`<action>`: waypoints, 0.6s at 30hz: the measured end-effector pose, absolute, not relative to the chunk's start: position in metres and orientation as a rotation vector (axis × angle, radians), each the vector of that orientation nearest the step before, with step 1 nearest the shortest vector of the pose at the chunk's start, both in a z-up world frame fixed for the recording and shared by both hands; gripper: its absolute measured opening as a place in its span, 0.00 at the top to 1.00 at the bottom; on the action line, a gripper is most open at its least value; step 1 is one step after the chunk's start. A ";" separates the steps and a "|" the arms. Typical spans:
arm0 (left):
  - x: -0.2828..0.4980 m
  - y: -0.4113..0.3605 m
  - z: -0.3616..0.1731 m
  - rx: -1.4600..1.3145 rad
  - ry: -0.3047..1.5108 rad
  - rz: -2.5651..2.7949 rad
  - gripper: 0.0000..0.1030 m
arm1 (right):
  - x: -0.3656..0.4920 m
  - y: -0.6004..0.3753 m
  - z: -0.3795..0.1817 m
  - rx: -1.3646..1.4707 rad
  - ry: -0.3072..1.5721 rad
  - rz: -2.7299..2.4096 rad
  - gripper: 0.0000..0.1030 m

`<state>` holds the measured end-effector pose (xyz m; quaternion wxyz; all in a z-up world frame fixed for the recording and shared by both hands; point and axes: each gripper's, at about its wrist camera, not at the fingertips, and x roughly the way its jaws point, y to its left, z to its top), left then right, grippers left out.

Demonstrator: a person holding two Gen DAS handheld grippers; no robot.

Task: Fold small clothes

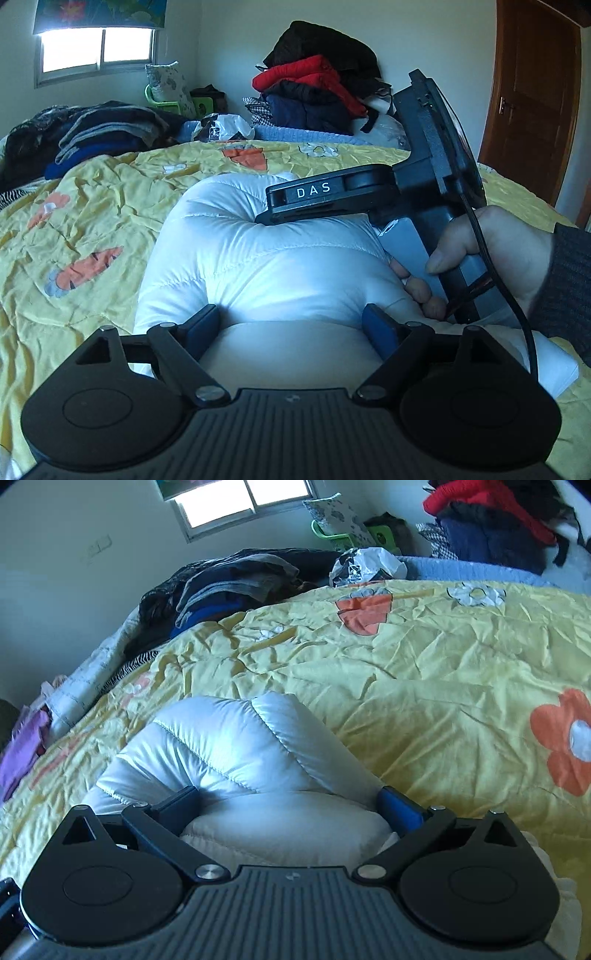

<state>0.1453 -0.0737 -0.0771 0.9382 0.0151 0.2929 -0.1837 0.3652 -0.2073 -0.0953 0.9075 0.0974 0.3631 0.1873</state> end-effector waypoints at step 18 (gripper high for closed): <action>0.126 0.020 -0.032 -0.233 0.578 -0.399 0.11 | 0.229 -0.345 -0.050 0.605 0.740 0.297 0.07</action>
